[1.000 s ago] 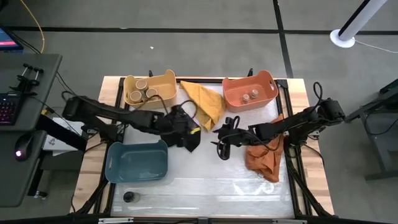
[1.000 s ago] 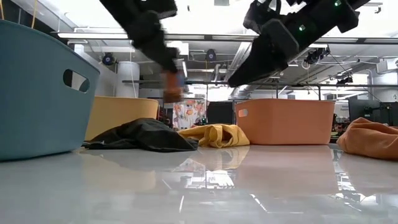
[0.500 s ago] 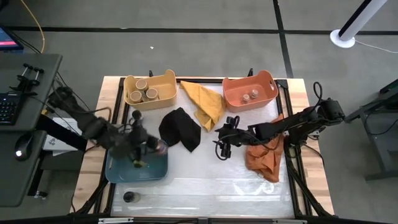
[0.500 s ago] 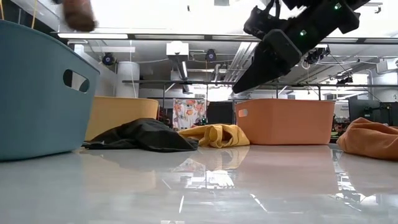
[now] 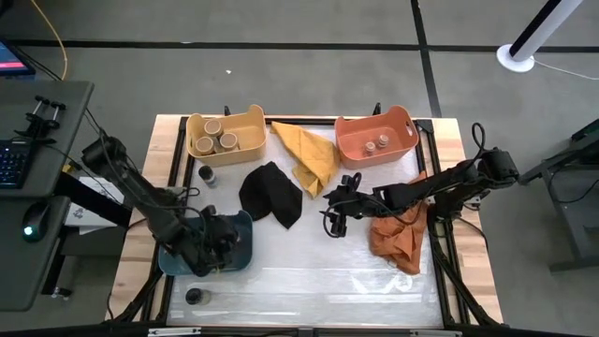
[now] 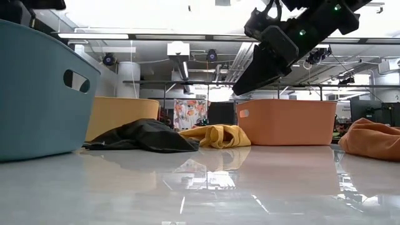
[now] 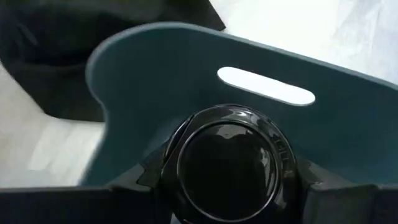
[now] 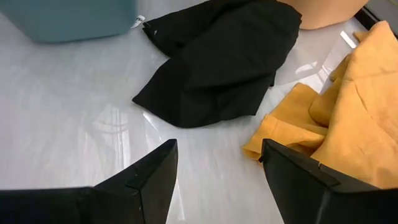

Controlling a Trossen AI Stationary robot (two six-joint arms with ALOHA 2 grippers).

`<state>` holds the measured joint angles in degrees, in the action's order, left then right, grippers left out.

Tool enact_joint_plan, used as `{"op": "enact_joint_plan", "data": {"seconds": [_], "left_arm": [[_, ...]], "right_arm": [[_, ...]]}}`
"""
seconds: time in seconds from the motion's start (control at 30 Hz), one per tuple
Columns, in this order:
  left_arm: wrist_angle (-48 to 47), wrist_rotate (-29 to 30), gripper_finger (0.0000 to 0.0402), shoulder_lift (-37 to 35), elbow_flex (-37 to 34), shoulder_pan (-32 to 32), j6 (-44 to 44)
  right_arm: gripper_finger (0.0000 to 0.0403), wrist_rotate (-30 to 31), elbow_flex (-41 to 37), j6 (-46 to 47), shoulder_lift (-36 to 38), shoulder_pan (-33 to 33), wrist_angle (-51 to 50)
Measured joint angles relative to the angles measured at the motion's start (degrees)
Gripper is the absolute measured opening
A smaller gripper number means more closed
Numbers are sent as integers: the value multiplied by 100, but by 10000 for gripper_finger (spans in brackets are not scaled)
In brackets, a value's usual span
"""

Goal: Sort spices by type
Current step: Put the bottom right black spice bottle into the blue bin, then put the top black spice bottle into the blue bin

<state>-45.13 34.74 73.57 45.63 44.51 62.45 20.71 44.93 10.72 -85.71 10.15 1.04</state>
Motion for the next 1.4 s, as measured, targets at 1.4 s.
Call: {"op": "enact_joint_plan", "data": {"seconds": [1.4], "left_arm": [[-4509, 1584, 278, 223, 1787, -1318, 1678]], "right_arm": [[227, -11, -2, -26, -2, 0, 0]]}}
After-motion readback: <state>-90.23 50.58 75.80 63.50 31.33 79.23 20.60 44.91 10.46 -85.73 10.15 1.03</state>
